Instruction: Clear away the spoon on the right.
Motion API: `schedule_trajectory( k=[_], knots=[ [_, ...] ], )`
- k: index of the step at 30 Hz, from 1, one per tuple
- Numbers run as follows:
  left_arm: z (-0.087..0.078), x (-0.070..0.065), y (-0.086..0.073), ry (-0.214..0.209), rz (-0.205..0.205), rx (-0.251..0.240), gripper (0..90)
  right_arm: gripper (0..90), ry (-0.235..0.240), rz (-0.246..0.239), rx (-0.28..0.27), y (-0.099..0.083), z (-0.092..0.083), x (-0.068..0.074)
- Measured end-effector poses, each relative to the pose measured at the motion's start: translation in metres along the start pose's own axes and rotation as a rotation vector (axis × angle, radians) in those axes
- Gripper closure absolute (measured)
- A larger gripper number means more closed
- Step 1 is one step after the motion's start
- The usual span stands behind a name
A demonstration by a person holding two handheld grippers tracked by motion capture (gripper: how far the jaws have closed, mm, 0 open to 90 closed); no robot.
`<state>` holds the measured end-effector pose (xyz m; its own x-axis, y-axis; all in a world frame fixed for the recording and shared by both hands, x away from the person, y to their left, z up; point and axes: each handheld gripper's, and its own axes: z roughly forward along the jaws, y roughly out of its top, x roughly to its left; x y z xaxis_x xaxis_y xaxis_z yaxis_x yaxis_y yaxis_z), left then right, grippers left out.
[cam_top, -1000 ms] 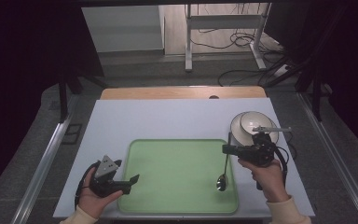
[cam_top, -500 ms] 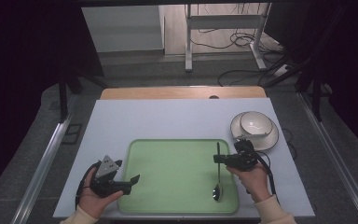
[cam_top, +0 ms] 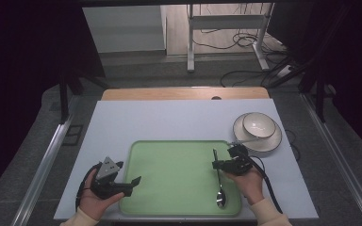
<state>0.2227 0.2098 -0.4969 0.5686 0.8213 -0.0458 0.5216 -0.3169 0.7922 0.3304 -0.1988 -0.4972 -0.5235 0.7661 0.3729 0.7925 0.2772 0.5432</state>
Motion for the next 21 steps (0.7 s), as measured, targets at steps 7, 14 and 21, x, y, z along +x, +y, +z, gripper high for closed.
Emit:
schedule_trajectory(
  k=[7, 14, 21],
  knots=[
    [0.0, 0.0, 0.0, 0.0, 0.0, -0.001, 14.9, 79.9, -0.036, -0.017, -0.003, -0.002, 0.002, 0.001],
    [0.0, 0.001, 0.0, 0.0, 0.003, 0.0, 14.9, 75.7, -0.099, -0.086, -0.005, -0.002, 0.005, 0.01],
    [0.0, 0.001, 0.0, 0.002, 0.003, -0.001, 14.9, 40.2, -0.184, -0.162, -0.025, -0.002, 0.005, 0.017]
  ],
)
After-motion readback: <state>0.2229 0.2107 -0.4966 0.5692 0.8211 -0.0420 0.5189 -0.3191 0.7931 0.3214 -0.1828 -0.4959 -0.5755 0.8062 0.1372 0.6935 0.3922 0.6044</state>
